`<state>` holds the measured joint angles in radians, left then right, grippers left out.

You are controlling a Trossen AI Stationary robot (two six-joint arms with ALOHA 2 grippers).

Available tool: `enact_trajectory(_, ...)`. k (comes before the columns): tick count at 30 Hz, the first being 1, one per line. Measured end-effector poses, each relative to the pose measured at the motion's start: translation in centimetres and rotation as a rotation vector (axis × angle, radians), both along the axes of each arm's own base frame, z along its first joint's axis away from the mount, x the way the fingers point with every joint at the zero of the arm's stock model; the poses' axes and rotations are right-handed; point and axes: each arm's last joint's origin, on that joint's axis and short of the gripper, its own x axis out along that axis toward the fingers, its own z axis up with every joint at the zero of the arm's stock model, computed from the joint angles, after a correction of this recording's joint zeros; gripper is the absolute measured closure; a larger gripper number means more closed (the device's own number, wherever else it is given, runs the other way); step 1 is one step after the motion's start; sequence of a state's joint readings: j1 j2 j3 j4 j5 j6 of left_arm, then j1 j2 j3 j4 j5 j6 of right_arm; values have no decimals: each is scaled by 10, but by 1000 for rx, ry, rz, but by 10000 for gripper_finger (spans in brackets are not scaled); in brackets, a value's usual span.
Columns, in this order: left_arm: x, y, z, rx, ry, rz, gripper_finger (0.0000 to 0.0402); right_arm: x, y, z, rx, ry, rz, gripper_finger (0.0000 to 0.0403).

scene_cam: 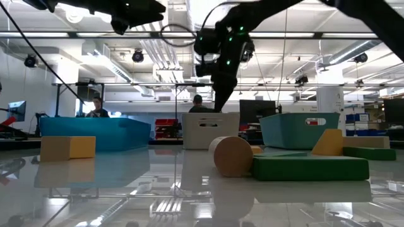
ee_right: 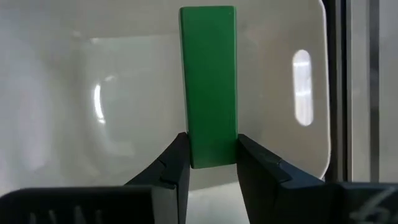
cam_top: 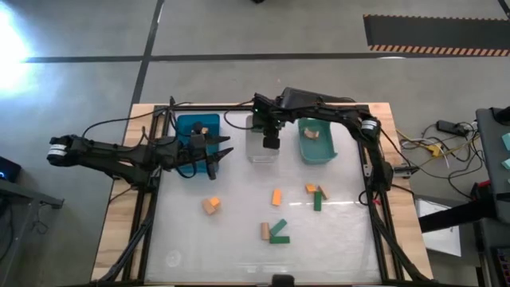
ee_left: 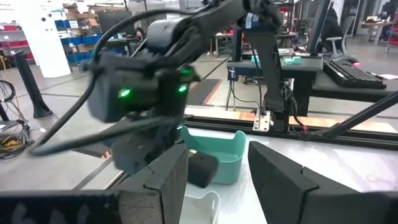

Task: Sort & place blocks by color
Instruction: Put the green block into the gray bin

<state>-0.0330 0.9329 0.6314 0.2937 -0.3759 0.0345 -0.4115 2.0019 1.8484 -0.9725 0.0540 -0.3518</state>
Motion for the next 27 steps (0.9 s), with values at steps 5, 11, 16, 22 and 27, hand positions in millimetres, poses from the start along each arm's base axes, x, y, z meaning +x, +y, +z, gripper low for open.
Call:
enact_trajectory(5, -3, 0, 1, 1, 6, 0, 249, 11, -18, -15, 16, 44, -13, 312)
enact_trajectory(11, -4, 0, 0, 1, 20, 0, 249, 23, -31, -40, 48, 117, -23, 312)
enact_trajectory(16, -4, 0, -1, 0, 31, -1, 249, 28, -34, -54, 53, 147, -15, 312)
enact_trajectory(22, -4, 0, -2, -1, 39, -1, 249, 29, -35, -67, 48, 185, -9, 305)
enact_trajectory(27, -4, 0, -3, -1, 50, -1, 249, 29, -35, -73, 59, 209, -6, 266)
